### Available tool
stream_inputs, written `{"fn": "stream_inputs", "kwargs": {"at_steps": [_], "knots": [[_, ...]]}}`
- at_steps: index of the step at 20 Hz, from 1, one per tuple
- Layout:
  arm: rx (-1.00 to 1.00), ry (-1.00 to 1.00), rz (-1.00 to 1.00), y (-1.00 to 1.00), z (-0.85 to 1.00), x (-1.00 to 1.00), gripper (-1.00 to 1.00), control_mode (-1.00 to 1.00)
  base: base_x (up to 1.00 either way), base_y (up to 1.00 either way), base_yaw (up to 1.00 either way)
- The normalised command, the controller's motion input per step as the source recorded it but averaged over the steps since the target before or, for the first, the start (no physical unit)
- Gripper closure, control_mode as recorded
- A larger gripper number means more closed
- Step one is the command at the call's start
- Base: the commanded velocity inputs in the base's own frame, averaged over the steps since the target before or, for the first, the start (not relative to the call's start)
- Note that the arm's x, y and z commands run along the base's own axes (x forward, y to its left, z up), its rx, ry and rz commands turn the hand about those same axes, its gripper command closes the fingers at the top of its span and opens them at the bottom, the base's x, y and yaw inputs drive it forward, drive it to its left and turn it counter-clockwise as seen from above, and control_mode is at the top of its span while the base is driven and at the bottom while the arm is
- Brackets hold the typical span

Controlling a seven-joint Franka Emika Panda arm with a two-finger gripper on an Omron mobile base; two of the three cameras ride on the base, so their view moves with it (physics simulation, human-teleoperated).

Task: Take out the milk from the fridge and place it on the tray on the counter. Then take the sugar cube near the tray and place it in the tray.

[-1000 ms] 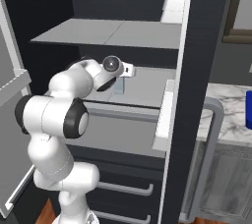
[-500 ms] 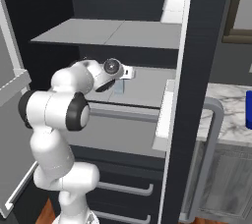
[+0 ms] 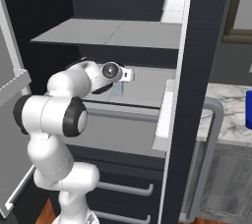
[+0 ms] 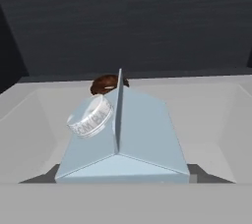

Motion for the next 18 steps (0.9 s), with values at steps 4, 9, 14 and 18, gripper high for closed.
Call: {"fn": "stream_inputs", "kwargs": {"at_steps": [4, 9, 14, 18], "knots": [[0.00, -0.10, 0.00, 0.01, 0.04, -1.00, 1.00, -1.00, 0.00, 0.00, 0.00], [0.00, -0.15, 0.00, 0.04, 0.40, -1.00, 1.00, -1.00, 0.00, 0.00, 0.00], [0.00, -0.05, 0.00, 0.09, 0.58, -1.00, 1.00, -1.00, 0.00, 0.00, 0.00], [0.02, 0.00, 0.00, 0.02, 0.78, -1.00, 1.00, -1.00, 0.00, 0.00, 0.00]]}}
